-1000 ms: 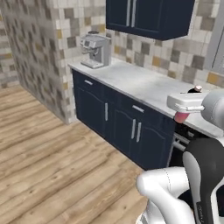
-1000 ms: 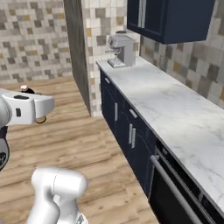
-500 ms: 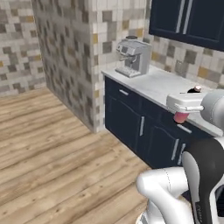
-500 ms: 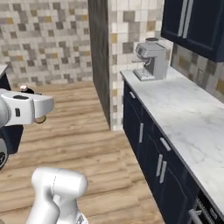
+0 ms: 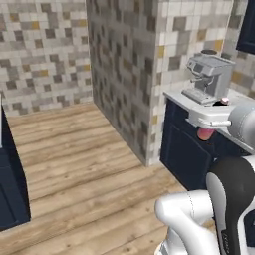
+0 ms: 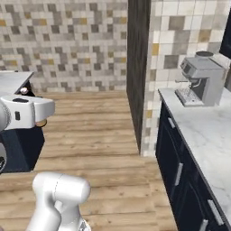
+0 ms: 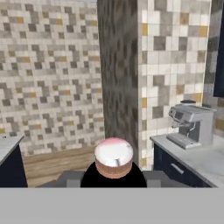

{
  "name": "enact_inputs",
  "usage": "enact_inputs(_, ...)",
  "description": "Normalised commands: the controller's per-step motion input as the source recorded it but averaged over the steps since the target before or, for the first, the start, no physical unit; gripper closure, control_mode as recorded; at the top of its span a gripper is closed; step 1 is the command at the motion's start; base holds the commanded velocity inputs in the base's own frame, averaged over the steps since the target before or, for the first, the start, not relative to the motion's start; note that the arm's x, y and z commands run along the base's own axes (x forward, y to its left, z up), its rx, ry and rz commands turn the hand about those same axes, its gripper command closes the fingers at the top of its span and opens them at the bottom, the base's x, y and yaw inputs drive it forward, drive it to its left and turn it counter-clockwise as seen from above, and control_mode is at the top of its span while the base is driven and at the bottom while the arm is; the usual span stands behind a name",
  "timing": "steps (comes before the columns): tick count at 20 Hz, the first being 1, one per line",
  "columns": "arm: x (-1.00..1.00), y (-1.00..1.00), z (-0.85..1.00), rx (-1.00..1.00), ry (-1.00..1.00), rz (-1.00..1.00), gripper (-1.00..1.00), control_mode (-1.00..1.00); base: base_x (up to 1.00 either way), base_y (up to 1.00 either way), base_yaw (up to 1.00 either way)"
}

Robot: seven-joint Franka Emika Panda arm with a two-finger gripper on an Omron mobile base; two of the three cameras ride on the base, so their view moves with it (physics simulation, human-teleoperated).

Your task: Open the fridge, grab two sodas, and place both sodas inside the bowl with ice on the dining counter.

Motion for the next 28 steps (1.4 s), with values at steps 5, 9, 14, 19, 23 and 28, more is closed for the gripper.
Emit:
enact_inputs(5,0.00,0.00,0.00,0.00,0.00,0.00,1.00,1.00,1.00,0.00,0.38)
enact_inputs(9,0.00,0.00,0.00,0.00,0.00,0.00,1.00,1.00,1.00,0.00,0.39)
enact_inputs(14,0.00,0.00,0.00,0.00,0.00,0.00,1.00,1.00,1.00,-0.16,0.37)
enact_inputs(19,0.00,0.00,0.00,0.00,0.00,0.00,1.00,1.00,1.00,-0.20,0.35)
enact_inputs(23,0.00,0.00,0.00,0.00,0.00,0.00,1.00,1.00,1.00,-0.29,0.35)
enact_inputs(28,0.00,0.00,0.00,0.00,0.00,0.00,1.00,1.00,0.97,-0.41,0.39)
